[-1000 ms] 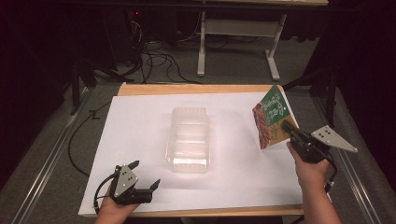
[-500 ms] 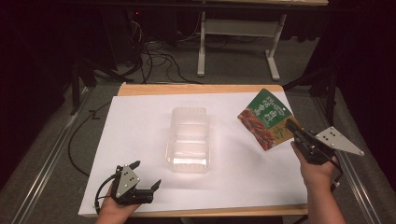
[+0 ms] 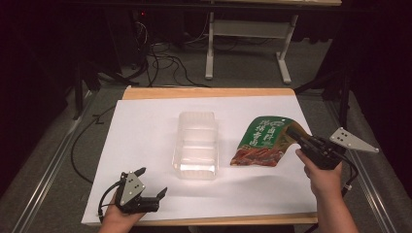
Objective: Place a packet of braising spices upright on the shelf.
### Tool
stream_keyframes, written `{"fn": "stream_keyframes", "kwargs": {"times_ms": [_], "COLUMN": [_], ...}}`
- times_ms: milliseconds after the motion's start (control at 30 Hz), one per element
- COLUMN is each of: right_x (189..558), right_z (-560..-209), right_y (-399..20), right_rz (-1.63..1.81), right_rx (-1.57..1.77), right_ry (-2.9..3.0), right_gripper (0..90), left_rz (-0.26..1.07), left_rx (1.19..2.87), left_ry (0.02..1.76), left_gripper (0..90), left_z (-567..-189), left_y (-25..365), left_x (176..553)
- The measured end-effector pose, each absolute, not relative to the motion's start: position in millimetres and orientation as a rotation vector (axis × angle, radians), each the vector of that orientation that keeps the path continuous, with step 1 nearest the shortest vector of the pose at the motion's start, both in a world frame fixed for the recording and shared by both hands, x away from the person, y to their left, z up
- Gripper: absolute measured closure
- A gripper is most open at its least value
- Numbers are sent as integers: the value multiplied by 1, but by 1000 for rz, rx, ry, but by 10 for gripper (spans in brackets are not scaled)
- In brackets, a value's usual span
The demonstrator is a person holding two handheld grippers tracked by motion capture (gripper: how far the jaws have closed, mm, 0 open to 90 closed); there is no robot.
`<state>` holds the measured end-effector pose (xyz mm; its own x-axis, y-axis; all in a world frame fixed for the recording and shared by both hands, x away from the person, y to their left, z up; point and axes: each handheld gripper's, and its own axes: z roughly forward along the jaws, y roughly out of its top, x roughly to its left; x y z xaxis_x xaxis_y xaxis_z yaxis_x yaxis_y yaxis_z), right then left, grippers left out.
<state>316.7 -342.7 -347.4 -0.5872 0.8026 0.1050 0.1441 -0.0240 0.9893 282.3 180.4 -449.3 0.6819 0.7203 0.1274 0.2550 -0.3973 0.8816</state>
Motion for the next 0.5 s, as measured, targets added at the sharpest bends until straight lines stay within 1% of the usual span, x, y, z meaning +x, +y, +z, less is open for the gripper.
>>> {"fn": "stream_keyframes", "kwargs": {"times_ms": [400, 500], "right_x": [315, 314], "right_z": [-346, -345], "right_y": [-342, -341], "right_rz": [1645, 1587], "right_rx": [1005, 990], "right_ry": [1696, 1667], "right_gripper": [900, 900], "left_rz": [630, 628], "left_rx": [1960, 1959], "left_ry": [762, 765], "left_gripper": [67, 68], "left_z": [-450, -450], "left_y": [180, 180], "left_x": [283, 283]}}
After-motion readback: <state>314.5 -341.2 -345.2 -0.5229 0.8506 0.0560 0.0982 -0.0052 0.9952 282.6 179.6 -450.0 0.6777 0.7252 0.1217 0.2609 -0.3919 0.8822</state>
